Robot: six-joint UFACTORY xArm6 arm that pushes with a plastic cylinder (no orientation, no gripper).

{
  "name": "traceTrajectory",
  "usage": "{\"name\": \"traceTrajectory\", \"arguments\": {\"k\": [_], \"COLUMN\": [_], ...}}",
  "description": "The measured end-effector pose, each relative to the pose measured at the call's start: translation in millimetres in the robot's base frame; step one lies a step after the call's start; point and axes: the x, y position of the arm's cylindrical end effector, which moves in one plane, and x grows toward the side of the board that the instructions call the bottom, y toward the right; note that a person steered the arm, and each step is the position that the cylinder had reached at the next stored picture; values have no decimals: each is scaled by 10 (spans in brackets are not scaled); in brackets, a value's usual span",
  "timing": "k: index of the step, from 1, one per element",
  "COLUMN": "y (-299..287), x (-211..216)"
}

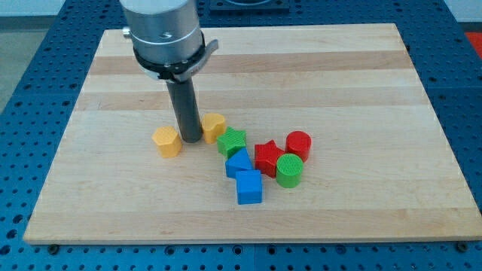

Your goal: Push the yellow hexagon bottom left to the blue triangle

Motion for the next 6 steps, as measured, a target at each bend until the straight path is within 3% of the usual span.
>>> {"name": "traceTrajectory", "arguments": {"k": [2,4,6], "y": [9,-8,-453], "x": [-50,-556,-576]}}
